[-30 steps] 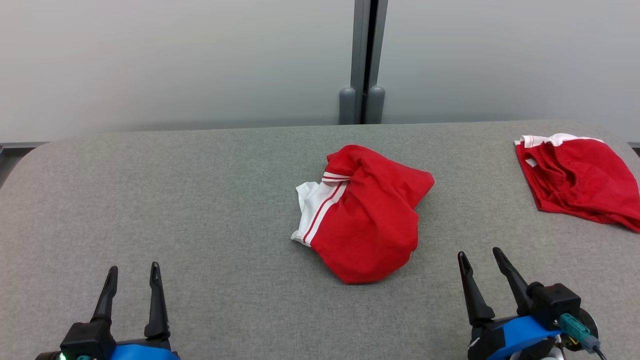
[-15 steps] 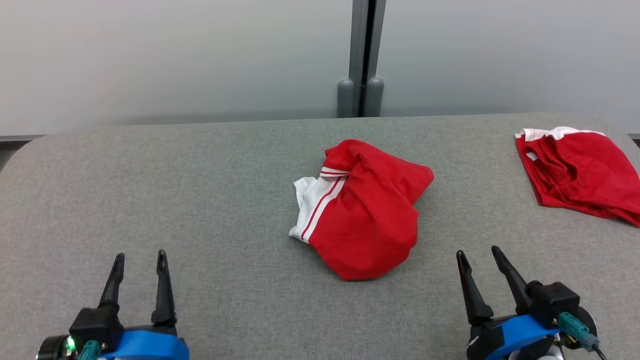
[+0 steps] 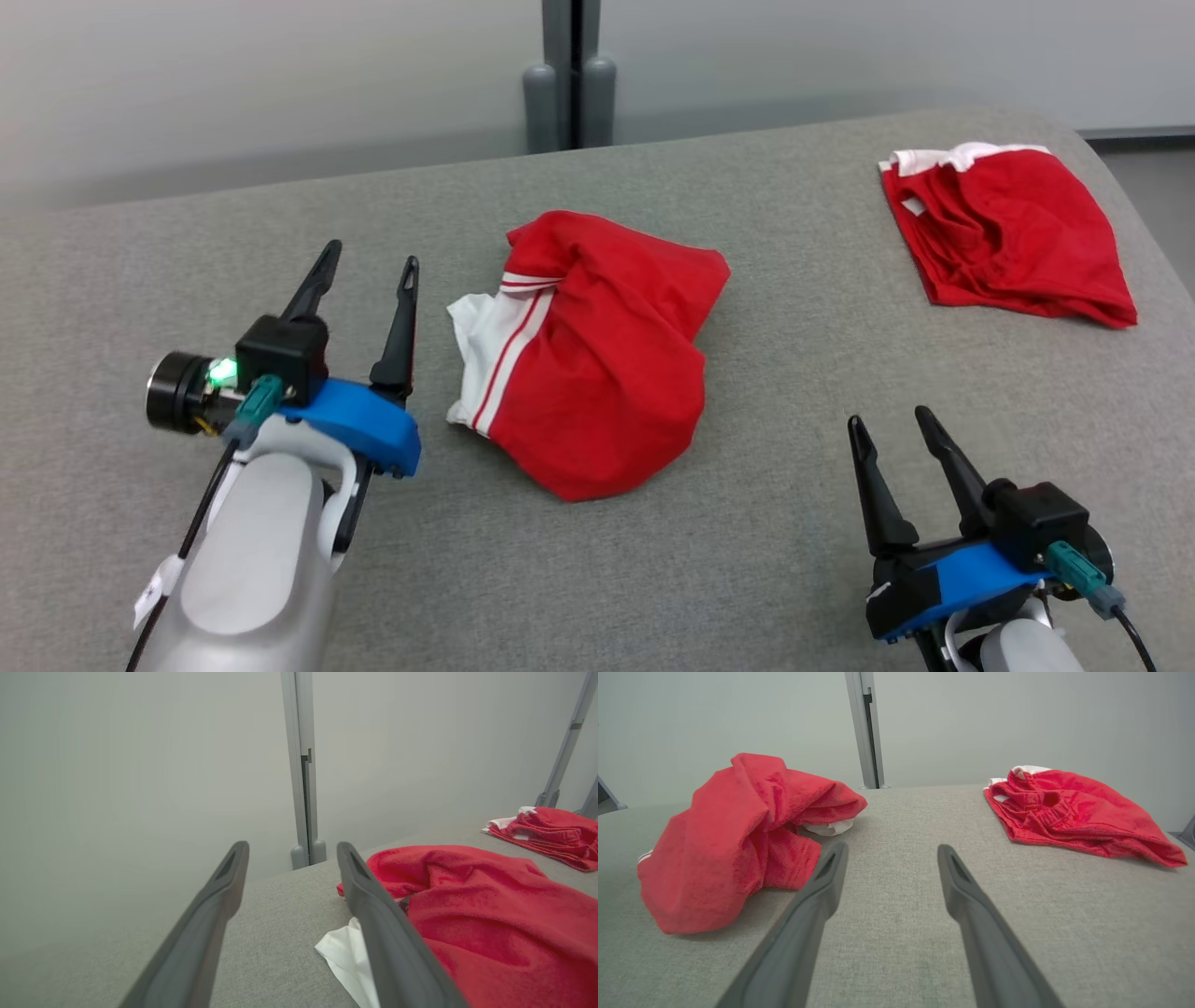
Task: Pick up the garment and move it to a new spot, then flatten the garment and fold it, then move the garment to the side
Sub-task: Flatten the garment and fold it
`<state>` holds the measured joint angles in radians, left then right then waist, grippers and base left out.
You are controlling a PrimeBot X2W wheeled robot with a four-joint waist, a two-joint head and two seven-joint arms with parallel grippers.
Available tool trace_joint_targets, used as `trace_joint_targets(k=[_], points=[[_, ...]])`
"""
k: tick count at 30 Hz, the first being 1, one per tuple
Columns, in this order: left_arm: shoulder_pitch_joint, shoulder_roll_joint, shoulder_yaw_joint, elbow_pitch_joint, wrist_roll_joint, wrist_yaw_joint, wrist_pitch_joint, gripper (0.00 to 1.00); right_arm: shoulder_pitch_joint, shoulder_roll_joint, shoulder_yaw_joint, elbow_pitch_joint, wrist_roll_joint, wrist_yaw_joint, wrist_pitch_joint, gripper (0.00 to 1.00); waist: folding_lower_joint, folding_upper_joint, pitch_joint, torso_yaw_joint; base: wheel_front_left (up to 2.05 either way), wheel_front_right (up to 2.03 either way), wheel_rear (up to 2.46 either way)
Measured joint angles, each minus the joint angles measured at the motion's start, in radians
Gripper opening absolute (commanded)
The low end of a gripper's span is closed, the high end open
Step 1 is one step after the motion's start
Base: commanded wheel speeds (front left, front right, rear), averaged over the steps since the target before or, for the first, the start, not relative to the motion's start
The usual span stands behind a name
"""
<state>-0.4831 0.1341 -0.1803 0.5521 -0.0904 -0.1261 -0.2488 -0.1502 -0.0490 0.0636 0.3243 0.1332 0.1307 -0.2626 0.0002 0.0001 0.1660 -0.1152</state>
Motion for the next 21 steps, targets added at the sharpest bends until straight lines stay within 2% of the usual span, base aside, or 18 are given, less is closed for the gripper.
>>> trace_joint_targets(k=[8,21], points=[[-0.157,0.04,-0.165,0.184,-0.085,-0.004,0.104,1.0,-0.025,-0.001,-0.005,-0.01,0.023,0.0,0.0,1.0,0.0001,0.0,0.062,-0.077,0.0,0.0,0.0],[-0.218,0.035,-0.351,0.384,-0.237,-0.004,0.268,1.0,-0.052,0.0,-0.013,-0.012,0.028,0.0,0.0,1.0,-0.0001,0.0,0.093,-0.11,0.0,0.0,0.0]])
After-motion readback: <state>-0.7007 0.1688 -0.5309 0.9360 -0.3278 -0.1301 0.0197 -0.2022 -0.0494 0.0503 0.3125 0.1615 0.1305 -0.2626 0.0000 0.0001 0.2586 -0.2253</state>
